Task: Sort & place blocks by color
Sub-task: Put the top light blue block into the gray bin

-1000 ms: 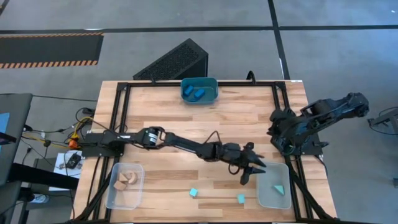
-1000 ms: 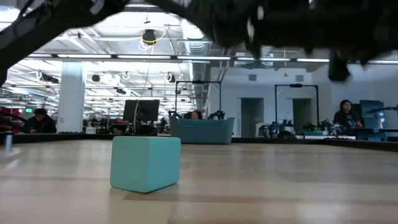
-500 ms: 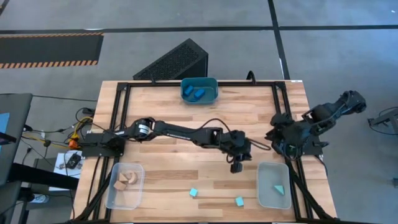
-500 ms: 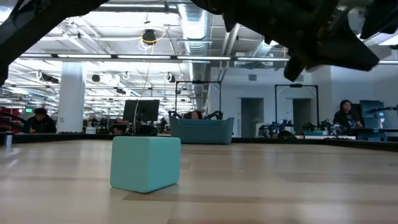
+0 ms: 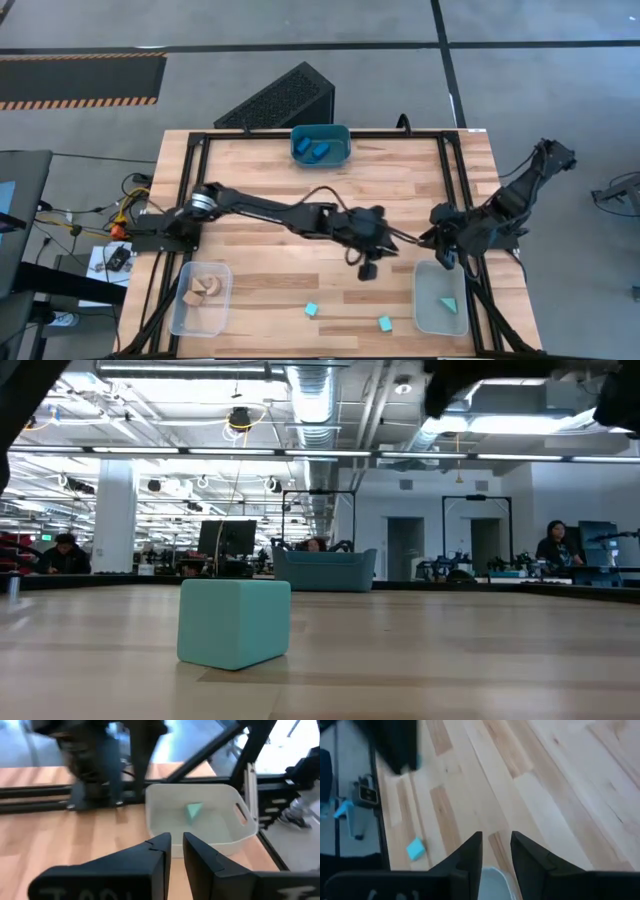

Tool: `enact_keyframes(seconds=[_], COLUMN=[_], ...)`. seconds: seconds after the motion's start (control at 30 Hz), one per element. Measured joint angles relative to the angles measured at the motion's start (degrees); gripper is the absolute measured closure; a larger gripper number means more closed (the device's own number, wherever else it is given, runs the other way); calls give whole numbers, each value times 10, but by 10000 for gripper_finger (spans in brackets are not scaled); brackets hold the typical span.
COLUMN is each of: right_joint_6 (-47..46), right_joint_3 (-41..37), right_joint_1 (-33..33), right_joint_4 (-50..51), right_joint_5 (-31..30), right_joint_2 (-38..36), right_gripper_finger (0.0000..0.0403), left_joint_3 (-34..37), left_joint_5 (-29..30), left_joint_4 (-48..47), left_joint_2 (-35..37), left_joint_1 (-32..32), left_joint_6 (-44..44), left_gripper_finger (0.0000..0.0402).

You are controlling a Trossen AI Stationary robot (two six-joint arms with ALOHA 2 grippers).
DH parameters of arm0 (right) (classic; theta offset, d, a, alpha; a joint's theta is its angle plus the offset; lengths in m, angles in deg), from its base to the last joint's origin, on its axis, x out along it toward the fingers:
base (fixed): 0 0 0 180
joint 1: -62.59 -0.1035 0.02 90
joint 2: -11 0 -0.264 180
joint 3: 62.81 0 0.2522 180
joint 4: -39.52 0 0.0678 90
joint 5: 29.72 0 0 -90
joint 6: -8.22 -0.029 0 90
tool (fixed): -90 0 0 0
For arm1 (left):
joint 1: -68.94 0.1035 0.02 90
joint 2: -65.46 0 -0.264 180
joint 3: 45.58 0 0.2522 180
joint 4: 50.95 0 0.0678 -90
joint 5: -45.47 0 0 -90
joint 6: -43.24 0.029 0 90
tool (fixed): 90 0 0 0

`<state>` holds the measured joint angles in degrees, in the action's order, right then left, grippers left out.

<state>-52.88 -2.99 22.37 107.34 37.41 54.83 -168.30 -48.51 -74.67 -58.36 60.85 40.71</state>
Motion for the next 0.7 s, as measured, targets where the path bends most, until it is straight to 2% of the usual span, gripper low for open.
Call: enact_keyframes(seconds=[0.2, 0.3, 0.37, 0.5, 0.7], right_joint_6=[20, 96, 157, 279, 409], right_joint_3=[0, -6, -20, -28, -20], right_joint_1=[-2, -2, -2, -2, 1], right_joint_4=[-50, -109, -165, -269, -331], right_joint_5=[-30, -31, -25, 20, 95], right_joint_2=[6, 31, 58, 139, 274], right_gripper_finger=[264, 255, 245, 220, 172], left_joint_3=[280, 382, 425, 470, 487], left_joint_5=[42, 45, 53, 107, 166], left_joint_4=[235, 307, 324, 350, 340], left_joint_2=[153, 203, 221, 226, 215], left_joint_1=[6, -2, -9, -30, -59], left_joint_6=[-32, -55, -86, -188, -243], left_gripper_finger=[366, 366, 366, 348, 275])
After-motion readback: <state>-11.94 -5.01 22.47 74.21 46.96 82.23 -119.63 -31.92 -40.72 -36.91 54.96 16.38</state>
